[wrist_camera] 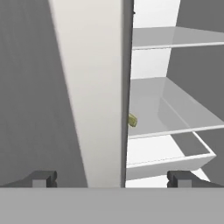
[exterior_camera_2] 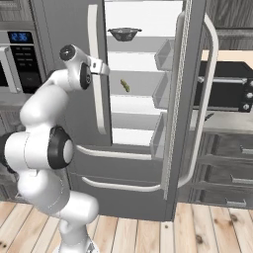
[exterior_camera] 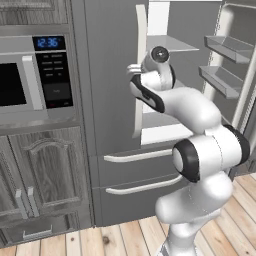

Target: Retrieve the butter from the fridge and place it on a plate on the dining table. Then retrieve the butter knife by the fridge and place it near the plate.

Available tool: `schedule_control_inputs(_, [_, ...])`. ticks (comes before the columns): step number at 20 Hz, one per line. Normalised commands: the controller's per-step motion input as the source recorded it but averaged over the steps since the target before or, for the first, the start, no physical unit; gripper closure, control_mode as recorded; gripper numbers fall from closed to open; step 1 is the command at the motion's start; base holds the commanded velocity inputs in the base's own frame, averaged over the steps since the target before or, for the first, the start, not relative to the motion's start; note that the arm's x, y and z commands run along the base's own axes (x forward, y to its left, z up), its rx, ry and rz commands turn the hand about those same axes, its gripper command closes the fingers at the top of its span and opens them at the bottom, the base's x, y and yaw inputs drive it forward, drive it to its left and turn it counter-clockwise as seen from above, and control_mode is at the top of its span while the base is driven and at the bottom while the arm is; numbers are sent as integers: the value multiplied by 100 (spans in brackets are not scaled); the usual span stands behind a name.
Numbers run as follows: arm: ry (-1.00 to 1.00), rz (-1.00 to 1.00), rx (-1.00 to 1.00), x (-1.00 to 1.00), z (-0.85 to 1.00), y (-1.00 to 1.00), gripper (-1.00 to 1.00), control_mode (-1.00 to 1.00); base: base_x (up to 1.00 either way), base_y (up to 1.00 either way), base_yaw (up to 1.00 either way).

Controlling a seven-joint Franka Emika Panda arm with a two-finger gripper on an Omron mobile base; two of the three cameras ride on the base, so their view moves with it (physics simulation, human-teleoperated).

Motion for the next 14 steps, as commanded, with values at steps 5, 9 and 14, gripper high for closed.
schedule_control_inputs(5, [0,-1,0,31,0,0,-100,-100,0,0,0])
schedule_control_inputs(9, [0,0,0,25,0,0,-100,-100,0,0,0])
schedule_control_inputs(14, [0,0,1,28,0,0,-100,-100,0,0,0])
